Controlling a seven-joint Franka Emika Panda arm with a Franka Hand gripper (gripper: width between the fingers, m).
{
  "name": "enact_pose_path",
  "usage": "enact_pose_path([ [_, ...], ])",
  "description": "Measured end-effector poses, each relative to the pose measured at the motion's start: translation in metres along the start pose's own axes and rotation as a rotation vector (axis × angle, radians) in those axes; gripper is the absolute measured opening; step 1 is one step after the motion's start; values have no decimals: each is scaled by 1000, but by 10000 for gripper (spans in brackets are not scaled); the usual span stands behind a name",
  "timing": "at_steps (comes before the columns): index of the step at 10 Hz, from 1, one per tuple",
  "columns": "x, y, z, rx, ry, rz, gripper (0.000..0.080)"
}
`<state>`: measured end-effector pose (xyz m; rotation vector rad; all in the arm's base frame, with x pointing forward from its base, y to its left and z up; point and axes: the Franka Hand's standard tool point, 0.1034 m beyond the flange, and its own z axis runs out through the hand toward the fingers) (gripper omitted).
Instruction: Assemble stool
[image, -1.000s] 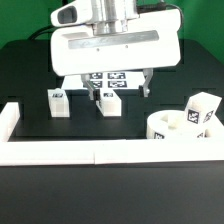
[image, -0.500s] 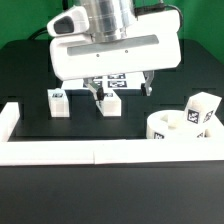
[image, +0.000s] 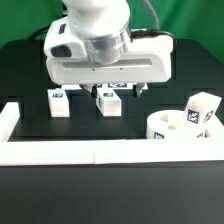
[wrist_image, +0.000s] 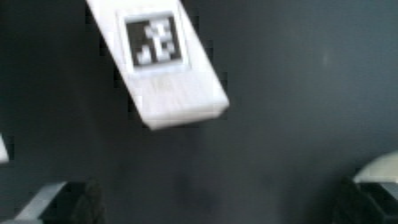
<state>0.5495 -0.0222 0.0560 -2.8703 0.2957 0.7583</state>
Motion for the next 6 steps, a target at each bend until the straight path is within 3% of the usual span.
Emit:
enact_pose_path([
  [2, 0, 0, 5, -8, -110, -11, 649],
  [3, 4, -3, 12, -55, -131, -52, 649],
  [4, 3, -9, 18, -76, -142, -104, 649],
  [6, -1, -8, 22, -78, -165, -106, 649],
])
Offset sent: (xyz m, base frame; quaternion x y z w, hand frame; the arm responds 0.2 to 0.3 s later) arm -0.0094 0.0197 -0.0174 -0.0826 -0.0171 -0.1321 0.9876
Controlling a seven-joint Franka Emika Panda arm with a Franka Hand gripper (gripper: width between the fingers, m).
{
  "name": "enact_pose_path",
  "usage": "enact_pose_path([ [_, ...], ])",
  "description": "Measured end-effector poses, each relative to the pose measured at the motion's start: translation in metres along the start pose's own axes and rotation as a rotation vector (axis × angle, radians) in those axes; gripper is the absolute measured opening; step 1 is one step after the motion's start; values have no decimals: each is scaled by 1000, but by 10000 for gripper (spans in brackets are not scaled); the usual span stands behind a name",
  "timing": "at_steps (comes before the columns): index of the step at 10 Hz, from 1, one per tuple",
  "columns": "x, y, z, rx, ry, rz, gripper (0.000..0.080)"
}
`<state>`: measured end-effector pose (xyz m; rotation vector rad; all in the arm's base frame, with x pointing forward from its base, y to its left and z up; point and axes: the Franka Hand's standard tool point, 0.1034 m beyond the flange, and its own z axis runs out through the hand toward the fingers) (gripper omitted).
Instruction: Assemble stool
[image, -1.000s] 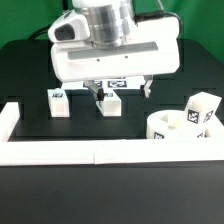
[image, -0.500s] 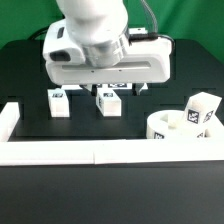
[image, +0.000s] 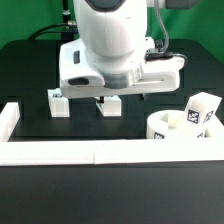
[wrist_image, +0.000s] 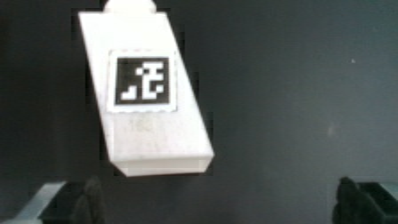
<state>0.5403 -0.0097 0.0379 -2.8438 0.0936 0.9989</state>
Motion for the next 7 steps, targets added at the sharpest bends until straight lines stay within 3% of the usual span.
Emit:
enact_pose_path([
  [4, 0, 1, 1, 1, -2, 2, 649],
  [7, -10, 7, 25, -20, -51, 12, 649],
])
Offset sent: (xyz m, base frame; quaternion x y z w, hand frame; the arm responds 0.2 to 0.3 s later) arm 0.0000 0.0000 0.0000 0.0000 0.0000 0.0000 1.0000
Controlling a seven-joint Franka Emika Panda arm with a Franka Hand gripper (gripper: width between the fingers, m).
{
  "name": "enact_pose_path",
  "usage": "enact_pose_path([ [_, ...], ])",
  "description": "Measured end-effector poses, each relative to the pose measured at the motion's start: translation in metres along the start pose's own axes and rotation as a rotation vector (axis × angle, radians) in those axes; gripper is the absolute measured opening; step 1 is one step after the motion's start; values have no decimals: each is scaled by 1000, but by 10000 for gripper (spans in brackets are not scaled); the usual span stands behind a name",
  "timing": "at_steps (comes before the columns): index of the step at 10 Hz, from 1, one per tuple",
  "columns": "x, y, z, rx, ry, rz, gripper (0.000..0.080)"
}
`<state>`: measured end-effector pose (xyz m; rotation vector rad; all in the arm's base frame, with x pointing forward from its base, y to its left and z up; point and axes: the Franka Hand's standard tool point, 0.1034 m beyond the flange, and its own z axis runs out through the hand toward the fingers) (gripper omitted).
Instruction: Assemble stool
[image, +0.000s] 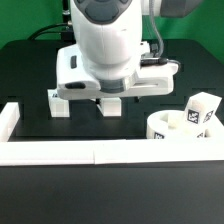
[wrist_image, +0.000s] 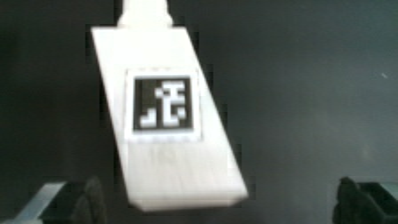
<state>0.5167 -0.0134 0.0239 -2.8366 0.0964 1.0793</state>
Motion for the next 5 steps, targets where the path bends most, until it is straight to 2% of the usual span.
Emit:
enact_pose_path([
  [3, 1, 8, 12, 6, -29, 13, 649],
  [5, 2, 8, 12, 7, -28, 13, 649],
])
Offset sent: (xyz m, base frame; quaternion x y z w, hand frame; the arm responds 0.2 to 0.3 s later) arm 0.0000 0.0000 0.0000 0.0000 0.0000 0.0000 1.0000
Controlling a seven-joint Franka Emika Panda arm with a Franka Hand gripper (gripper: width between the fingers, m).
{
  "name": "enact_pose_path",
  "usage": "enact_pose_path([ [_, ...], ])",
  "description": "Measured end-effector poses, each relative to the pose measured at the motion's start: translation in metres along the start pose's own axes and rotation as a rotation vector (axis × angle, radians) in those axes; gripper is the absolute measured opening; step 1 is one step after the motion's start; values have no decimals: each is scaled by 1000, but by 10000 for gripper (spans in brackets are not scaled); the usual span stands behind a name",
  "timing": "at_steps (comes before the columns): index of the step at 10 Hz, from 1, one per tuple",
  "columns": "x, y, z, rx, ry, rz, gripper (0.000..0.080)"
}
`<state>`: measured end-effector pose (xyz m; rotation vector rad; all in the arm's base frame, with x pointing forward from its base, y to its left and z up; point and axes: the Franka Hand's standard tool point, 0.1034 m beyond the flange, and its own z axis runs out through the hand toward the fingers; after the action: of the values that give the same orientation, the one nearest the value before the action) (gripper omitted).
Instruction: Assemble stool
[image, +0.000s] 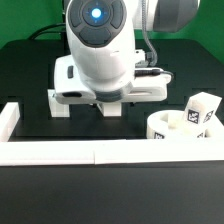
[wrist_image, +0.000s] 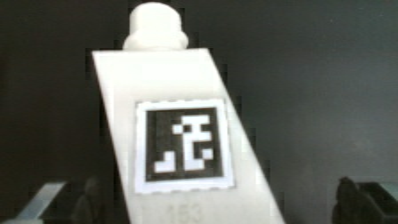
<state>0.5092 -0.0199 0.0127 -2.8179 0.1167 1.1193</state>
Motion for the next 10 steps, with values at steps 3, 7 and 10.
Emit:
enact_pose_path([
  [3, 0, 0, 0, 0, -1, 1, 396],
  [7, 0, 0, 1, 0, -1, 1, 324],
  [10, 0, 0, 1, 0, -1, 1, 324],
])
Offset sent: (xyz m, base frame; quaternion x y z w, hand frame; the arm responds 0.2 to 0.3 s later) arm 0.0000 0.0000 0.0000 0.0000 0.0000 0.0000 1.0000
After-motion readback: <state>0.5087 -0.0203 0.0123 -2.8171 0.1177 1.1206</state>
